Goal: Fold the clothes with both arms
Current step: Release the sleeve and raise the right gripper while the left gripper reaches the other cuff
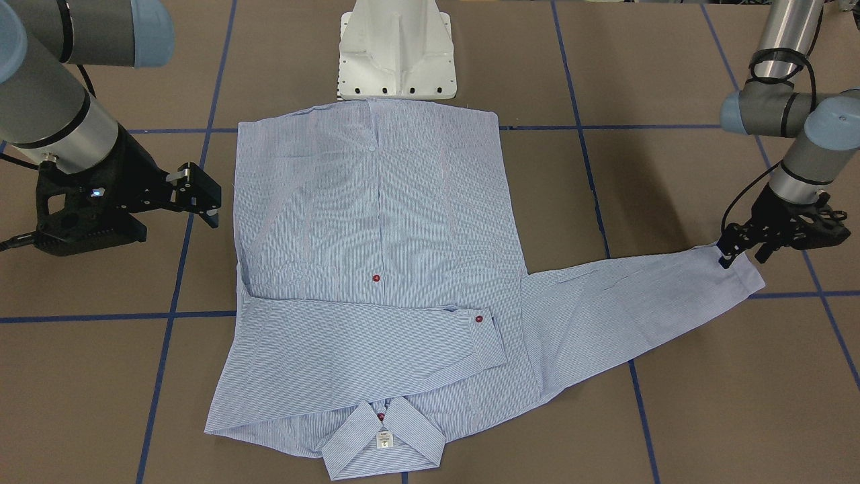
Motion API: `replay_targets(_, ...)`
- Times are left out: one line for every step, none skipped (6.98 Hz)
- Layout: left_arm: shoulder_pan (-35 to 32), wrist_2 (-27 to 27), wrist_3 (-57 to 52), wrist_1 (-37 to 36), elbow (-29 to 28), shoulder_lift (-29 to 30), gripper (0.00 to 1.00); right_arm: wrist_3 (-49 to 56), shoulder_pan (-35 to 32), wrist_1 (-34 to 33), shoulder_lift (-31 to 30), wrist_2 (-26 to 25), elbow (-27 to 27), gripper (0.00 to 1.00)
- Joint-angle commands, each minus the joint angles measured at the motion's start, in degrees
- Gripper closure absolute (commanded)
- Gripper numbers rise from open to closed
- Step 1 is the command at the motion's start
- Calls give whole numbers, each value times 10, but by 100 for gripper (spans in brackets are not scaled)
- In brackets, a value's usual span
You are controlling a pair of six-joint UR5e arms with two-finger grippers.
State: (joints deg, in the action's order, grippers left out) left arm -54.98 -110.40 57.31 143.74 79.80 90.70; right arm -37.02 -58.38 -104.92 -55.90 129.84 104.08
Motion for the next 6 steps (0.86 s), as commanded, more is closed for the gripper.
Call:
replay_targets(7, -1, -1, 1, 4, -9, 26, 0, 1, 1, 2, 0, -1, 0)
replay_targets(7, -3, -4, 0, 17, -11, 31, 0, 1, 1, 3, 0, -2, 0)
replay_targets(7, -4, -4, -6, 44, -31, 38, 0, 1, 1, 2, 0, -2, 0)
replay_targets(7, -5, -4, -7, 56, -40, 52, 0, 1, 1, 2, 0, -3, 0)
replay_targets(9, -5, -4, -7, 55, -40, 54, 0, 1, 1, 2, 0, -5, 0)
replay_targets(9, -5, -4, -7, 55, -40, 51, 0, 1, 2, 2, 0, -7, 0)
